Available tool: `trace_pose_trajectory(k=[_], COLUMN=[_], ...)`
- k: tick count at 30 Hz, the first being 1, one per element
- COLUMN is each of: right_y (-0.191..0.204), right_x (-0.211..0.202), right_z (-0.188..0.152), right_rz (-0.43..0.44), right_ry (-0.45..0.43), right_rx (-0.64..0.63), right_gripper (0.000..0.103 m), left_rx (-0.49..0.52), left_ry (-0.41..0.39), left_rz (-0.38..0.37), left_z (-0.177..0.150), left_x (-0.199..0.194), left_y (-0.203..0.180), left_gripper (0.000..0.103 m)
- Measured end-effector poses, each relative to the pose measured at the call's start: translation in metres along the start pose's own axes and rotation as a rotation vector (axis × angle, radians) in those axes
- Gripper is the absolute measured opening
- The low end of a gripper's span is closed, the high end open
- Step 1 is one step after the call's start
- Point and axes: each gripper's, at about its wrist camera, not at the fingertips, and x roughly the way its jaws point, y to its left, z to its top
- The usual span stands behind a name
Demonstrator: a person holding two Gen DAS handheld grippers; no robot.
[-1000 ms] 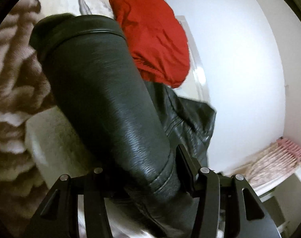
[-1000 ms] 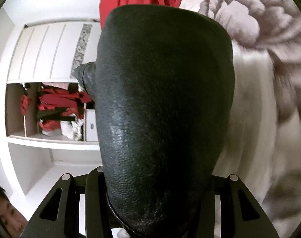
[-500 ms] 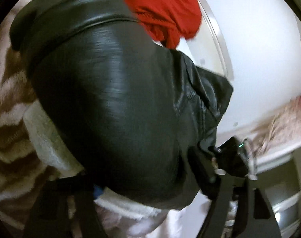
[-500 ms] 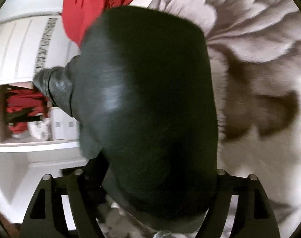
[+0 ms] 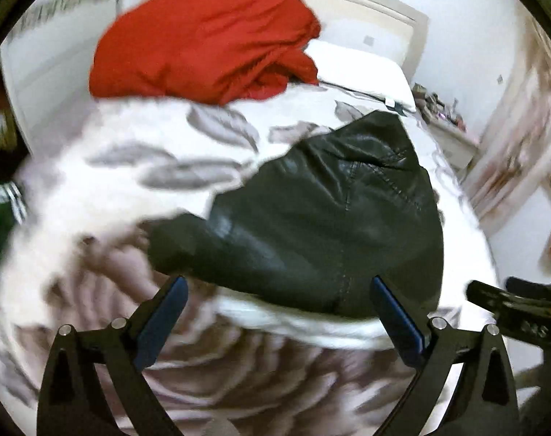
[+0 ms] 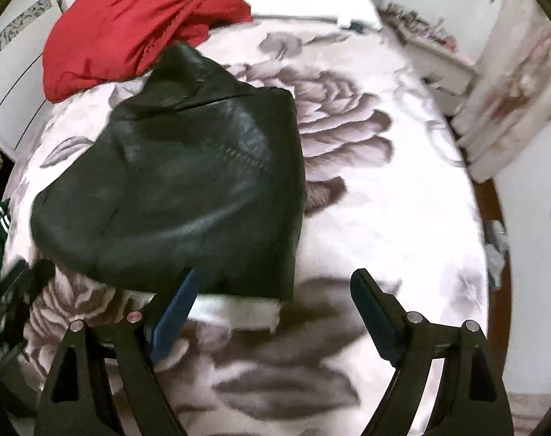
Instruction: Fold large clothes
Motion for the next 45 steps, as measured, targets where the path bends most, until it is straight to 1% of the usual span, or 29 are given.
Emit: trace_pose_trajectory(k=[1, 2, 3, 5, 7, 8, 9, 11, 12, 13, 14, 16, 17, 18, 21, 22, 24, 29, 30, 32, 35, 37, 43, 45], right_y=[0.002, 0.008, 0.016, 0.024, 0.036, 0.04, 0.043, 0.046, 0.048, 0.05, 0.048, 0.048, 0.048, 0.047, 0.039, 0.039, 0.037, 0.04, 0.04, 0.038, 0.036, 0.035, 0.029, 0.028], right_x=[-0.015, -0.028, -0.041, -0.078, -0.118, -0.137, -0.161, -0.206, -0.23, -0.257, -0.276, -0.325, -0.343, -0.367, -0.427, -0.446, -0.484, -0.56, -0.574, -0.598, -0.627, -0.644, -0.675, -0.681], right_z=[-0.008, -0.017, -0.035, -0.049, -0.06, -0.066, -0.073, -0.087, -0.094, -0.101, -0.11, -0.125, -0.131, -0.139, -0.163, -0.169, -0.182, -0.21, -0.215, -0.225, -0.239, -0.248, -0.269, -0.271], right_rz=[-0.012, -0.021, -0.033, -0.042, -0.049, -0.057, -0.071, -0.074, -0.08, -0.093, -0.099, -0.106, -0.111, -0.109, -0.114, -0.117, -0.114, -0.109, -0.11, -0.109, -0.102, -0.101, -0.095, -0.089], right_ry=[-0.014, -0.026, -0.04, -0.055, -0.065, -0.08, -0.1, -0.129, -0.143, -0.158, -0.169, -0.201, -0.209, -0.222, -0.254, -0.269, -0.304, -0.364, -0.38, -0.401, -0.418, -0.43, -0.447, -0.457], right_rx=[0.026, 0.041, 0.06, 0.098, 0.106, 0.104, 0.102, 0.102, 0.097, 0.089, 0.087, 0.085, 0.085, 0.087, 0.097, 0.098, 0.101, 0.08, 0.077, 0.074, 0.072, 0.064, 0.079, 0.086], right_gripper=[0.088, 0.088, 0.088, 0.088, 0.088, 0.088, 0.088, 0.088, 0.088, 0.088, 0.088, 0.088, 0.088, 0.088, 0.088, 0.088, 0.088, 0.088, 0.088, 0.088, 0.088, 0.092, 0.093, 0.094], left_rx=[0.014, 0.03, 0.04, 0.054, 0.069, 0.082, 0.094, 0.111, 0.116, 0.118, 0.117, 0.115, 0.117, 0.12, 0.114, 0.113, 0.111, 0.091, 0.09, 0.089, 0.084, 0.085, 0.089, 0.092], left_ry=[-0.001, 0.007, 0.011, 0.011, 0.013, 0.003, -0.002, -0.005, -0.005, -0.004, 0.0, 0.002, -0.002, -0.004, -0.019, -0.024, -0.05, -0.067, -0.076, -0.094, -0.1, -0.108, -0.13, -0.139], left_rz=[0.009, 0.022, 0.026, 0.047, 0.062, 0.071, 0.08, 0.095, 0.099, 0.101, 0.097, 0.077, 0.07, 0.07, 0.055, 0.052, 0.051, 0.046, 0.04, 0.052, 0.045, 0.051, 0.078, 0.087], left_z=[0.009, 0.01, 0.015, 0.021, 0.033, 0.034, 0.038, 0.037, 0.037, 0.036, 0.036, 0.034, 0.033, 0.032, 0.029, 0.029, 0.027, 0.021, 0.02, 0.018, 0.013, 0.01, 0.003, 0.0], left_x=[-0.002, -0.017, -0.03, -0.048, -0.077, -0.099, -0.116, -0.147, -0.156, -0.175, -0.186, -0.219, -0.241, -0.254, -0.306, -0.317, -0.348, -0.398, -0.407, -0.423, -0.443, -0.453, -0.472, -0.476], left_y=[-0.002, 0.0, 0.001, 0.0, 0.001, 0.001, -0.002, -0.005, -0.006, -0.008, -0.009, -0.012, -0.014, -0.015, -0.018, -0.017, -0.018, -0.022, -0.022, -0.024, -0.028, -0.03, -0.036, -0.038], left_gripper=[0.102, 0.102, 0.102, 0.102, 0.102, 0.102, 0.102, 0.102, 0.102, 0.102, 0.102, 0.102, 0.102, 0.102, 0.102, 0.102, 0.102, 0.102, 0.102, 0.102, 0.102, 0.102, 0.102, 0.102])
